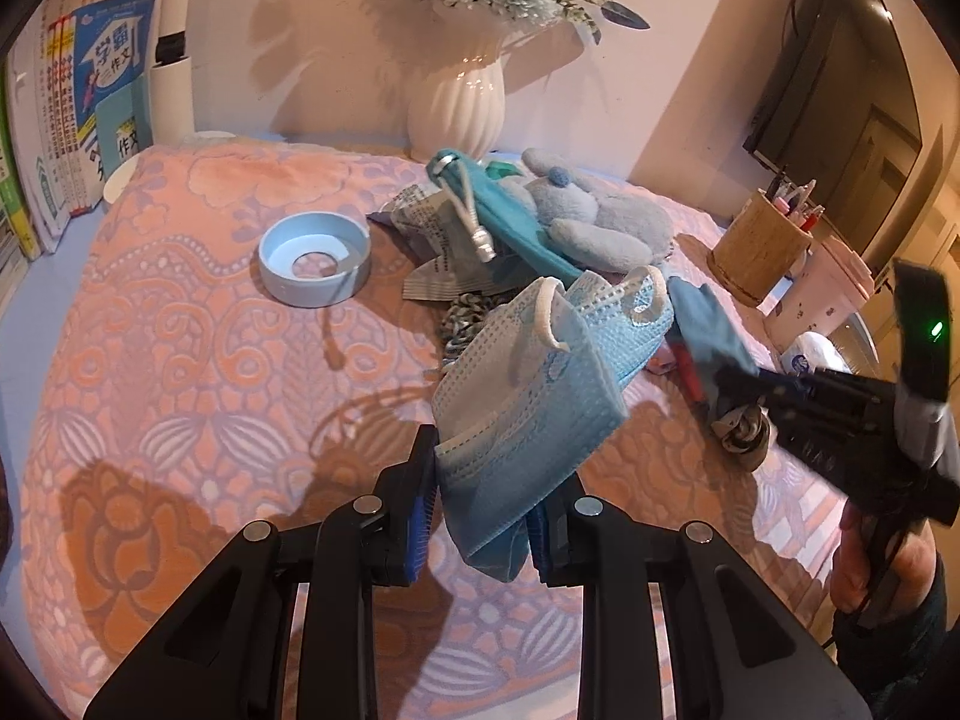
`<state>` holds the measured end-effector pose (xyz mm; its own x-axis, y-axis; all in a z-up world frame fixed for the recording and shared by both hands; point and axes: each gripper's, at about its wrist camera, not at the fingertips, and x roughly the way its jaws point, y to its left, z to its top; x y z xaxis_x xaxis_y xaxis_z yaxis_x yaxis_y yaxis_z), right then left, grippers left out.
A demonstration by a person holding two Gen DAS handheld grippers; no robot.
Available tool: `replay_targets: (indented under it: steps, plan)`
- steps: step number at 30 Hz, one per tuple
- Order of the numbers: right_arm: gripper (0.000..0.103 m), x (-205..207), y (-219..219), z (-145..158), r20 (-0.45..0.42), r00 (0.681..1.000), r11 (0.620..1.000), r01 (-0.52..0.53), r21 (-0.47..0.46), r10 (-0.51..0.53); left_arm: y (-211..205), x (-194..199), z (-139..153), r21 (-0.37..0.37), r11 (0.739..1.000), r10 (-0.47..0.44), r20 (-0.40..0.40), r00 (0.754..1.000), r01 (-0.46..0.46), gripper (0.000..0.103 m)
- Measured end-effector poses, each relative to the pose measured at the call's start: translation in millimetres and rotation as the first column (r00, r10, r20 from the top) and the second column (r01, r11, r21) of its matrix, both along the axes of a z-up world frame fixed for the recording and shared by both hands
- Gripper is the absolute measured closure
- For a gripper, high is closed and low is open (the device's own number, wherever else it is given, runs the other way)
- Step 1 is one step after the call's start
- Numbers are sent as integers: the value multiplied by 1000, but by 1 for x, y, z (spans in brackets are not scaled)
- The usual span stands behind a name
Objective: Organize books
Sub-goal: 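Carry masks and teal cloth to the glass bowl and open both tools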
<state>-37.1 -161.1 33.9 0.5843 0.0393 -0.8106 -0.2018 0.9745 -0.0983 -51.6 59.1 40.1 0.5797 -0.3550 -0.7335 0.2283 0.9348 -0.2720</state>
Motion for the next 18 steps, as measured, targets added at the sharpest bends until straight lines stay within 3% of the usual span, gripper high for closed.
replay_targets:
  steps: [6,12,18]
  plan:
    - [96,-19,-38,54,142,990,961,-46,272,7,-8,-5,13,-4,1000,-20,31,999,20,80]
    - [96,-52,-62,86,186,983,949,-51,311,-8,-24,-11,21,-10,998,-54,50,997,55,80]
    - [96,-72,-90,54,59,998,961,20,275,-37,-48,-14,19,-2,995,-102,44,994,102,80]
